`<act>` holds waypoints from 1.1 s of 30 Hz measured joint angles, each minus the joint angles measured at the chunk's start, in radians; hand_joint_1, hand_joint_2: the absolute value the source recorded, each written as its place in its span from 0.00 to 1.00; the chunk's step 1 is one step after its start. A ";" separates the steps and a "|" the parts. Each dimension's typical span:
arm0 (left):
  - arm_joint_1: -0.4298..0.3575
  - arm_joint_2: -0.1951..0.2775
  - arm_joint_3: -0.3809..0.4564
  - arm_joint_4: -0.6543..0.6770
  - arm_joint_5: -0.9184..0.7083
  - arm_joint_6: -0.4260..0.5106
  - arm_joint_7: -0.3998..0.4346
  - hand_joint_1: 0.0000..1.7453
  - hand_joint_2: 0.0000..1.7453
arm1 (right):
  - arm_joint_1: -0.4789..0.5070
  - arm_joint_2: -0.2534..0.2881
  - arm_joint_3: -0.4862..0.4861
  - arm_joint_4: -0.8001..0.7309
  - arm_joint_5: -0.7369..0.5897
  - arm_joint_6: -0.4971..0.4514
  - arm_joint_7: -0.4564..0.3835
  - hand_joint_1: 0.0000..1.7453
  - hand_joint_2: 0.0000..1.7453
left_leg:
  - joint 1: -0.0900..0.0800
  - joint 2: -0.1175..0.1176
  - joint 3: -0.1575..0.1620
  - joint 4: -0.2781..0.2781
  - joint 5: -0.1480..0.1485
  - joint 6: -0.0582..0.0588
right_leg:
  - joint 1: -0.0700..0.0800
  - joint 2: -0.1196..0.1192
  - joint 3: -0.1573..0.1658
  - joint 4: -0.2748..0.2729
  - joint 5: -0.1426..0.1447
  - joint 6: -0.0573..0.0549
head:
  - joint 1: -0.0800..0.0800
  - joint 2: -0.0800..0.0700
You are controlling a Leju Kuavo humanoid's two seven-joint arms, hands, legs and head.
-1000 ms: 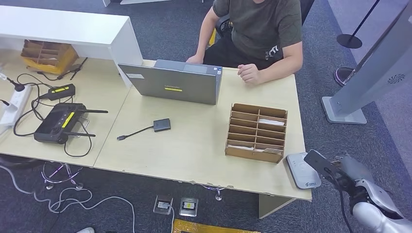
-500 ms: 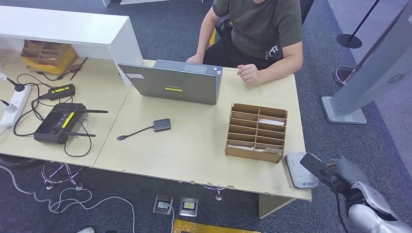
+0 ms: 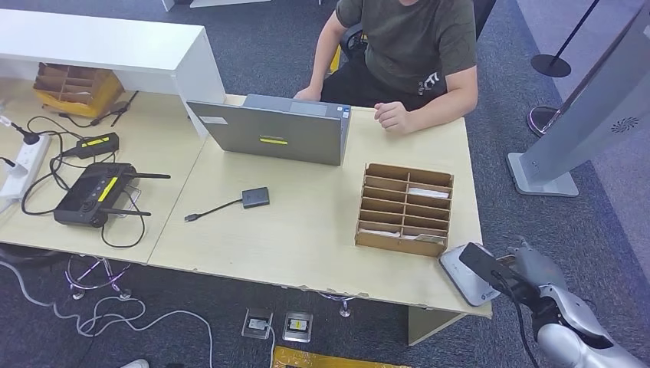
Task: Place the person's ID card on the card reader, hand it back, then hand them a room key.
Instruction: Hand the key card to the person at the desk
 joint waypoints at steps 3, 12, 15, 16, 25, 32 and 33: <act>-0.003 0.000 0.000 0.000 0.000 0.000 0.000 0.00 0.00 | -0.001 0.006 0.005 -0.016 0.008 0.005 0.001 1.00 1.00 | 0.000 0.000 0.000 0.000 0.000 0.000 | 0.000 0.000 0.000 0.000 0.000 0.000 | 0.000 0.000; -0.003 0.000 0.000 0.000 0.008 0.002 0.000 0.00 0.00 | -0.008 0.025 0.018 -0.045 0.025 0.028 0.001 1.00 1.00 | 0.000 0.000 0.000 0.000 0.000 0.000 | 0.000 0.000 0.000 0.000 0.000 0.000 | 0.000 0.000; -0.003 0.000 0.000 0.000 0.011 0.002 0.000 0.00 0.00 | -0.008 0.033 0.023 -0.045 0.032 0.015 -0.002 1.00 1.00 | 0.000 0.000 0.000 0.000 0.000 0.000 | 0.000 0.000 0.000 0.000 0.000 0.000 | 0.000 0.000; -0.003 0.000 0.000 0.000 0.012 0.003 0.000 0.00 0.00 | -0.010 0.034 0.023 -0.045 0.035 0.005 -0.003 1.00 1.00 | 0.000 0.000 0.000 0.000 0.000 0.000 | 0.000 0.000 0.000 0.000 0.000 0.000 | 0.000 0.000; 0.003 0.004 0.000 0.000 0.011 0.003 0.000 0.00 0.00 | -0.070 -0.002 -0.015 -0.074 0.060 -0.031 0.024 1.00 1.00 | 0.000 0.000 0.000 0.000 0.000 0.000 | 0.000 0.000 0.000 0.000 0.000 0.000 | 0.000 0.000; 0.005 0.004 0.000 0.000 0.012 0.004 0.000 0.00 0.00 | -0.109 -0.048 -0.057 -0.144 0.078 -0.002 0.050 1.00 1.00 | 0.000 0.000 0.000 0.000 0.000 0.000 | 0.000 0.000 0.000 0.000 0.000 0.000 | 0.000 0.000; 0.005 0.004 0.000 0.000 0.012 0.004 0.000 0.00 0.00 | -0.110 -0.053 -0.061 -0.152 0.078 -0.001 0.053 1.00 1.00 | 0.000 0.000 0.000 0.000 0.000 0.000 | 0.000 0.000 0.000 0.000 0.000 0.000 | 0.000 0.000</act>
